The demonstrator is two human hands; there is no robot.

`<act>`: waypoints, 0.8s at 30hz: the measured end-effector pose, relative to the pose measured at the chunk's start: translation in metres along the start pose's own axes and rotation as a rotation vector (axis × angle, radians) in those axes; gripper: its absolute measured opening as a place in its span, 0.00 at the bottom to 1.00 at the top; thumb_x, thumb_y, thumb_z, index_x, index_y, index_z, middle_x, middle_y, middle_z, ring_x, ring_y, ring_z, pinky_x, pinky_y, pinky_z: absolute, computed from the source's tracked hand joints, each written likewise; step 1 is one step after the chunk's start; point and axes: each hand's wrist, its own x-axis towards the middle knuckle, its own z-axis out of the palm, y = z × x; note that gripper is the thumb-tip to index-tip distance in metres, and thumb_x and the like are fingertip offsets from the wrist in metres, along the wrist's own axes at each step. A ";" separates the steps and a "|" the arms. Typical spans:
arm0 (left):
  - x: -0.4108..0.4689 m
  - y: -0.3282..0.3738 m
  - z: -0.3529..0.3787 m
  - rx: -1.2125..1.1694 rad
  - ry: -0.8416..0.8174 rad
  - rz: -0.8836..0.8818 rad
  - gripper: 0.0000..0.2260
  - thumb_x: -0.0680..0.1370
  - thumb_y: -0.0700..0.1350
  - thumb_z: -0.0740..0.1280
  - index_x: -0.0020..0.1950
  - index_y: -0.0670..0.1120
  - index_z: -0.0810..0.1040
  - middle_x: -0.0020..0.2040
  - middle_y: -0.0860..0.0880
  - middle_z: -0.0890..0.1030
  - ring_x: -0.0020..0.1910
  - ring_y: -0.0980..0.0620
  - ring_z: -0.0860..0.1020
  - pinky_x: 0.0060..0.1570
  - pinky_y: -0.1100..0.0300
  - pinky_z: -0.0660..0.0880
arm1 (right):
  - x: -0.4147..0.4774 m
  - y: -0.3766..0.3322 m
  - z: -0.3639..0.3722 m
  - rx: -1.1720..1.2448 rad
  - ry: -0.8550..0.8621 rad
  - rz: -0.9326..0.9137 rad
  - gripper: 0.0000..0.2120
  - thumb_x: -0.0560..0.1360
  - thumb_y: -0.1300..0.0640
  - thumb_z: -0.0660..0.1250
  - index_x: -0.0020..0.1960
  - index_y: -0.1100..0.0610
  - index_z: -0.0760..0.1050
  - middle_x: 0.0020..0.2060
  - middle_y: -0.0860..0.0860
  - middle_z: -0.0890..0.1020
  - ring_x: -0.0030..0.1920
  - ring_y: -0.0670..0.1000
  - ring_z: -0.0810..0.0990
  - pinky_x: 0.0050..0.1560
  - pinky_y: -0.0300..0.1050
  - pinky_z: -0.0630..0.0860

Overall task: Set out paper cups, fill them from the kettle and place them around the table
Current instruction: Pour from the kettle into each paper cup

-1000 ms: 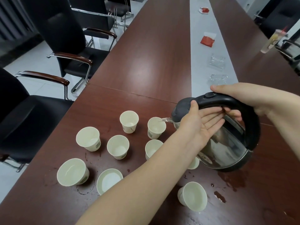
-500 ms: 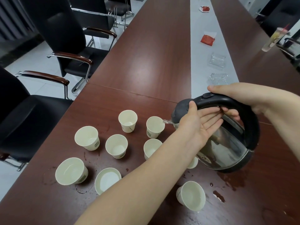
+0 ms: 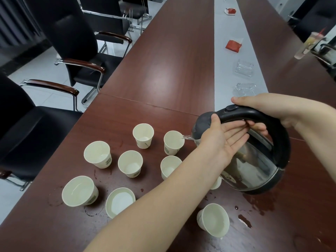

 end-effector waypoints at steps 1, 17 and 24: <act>0.000 0.000 0.000 0.001 0.001 0.001 0.31 0.82 0.59 0.49 0.39 0.37 0.78 0.31 0.44 0.82 0.36 0.51 0.81 0.37 0.61 0.79 | 0.000 0.000 0.000 0.000 -0.002 0.000 0.32 0.74 0.35 0.57 0.23 0.58 0.68 0.17 0.55 0.67 0.17 0.52 0.66 0.21 0.38 0.67; -0.004 0.002 -0.002 0.022 0.016 0.029 0.30 0.82 0.59 0.50 0.39 0.38 0.79 0.32 0.44 0.82 0.37 0.51 0.81 0.40 0.61 0.79 | 0.000 -0.004 0.003 -0.013 -0.025 -0.021 0.32 0.75 0.36 0.56 0.22 0.58 0.69 0.17 0.55 0.68 0.17 0.51 0.66 0.21 0.38 0.68; -0.005 0.001 -0.001 0.022 0.014 0.031 0.30 0.82 0.59 0.50 0.38 0.37 0.79 0.31 0.44 0.82 0.37 0.51 0.81 0.43 0.60 0.79 | -0.004 -0.002 0.004 -0.007 -0.012 -0.029 0.32 0.75 0.35 0.56 0.22 0.58 0.68 0.17 0.55 0.67 0.17 0.52 0.66 0.23 0.40 0.68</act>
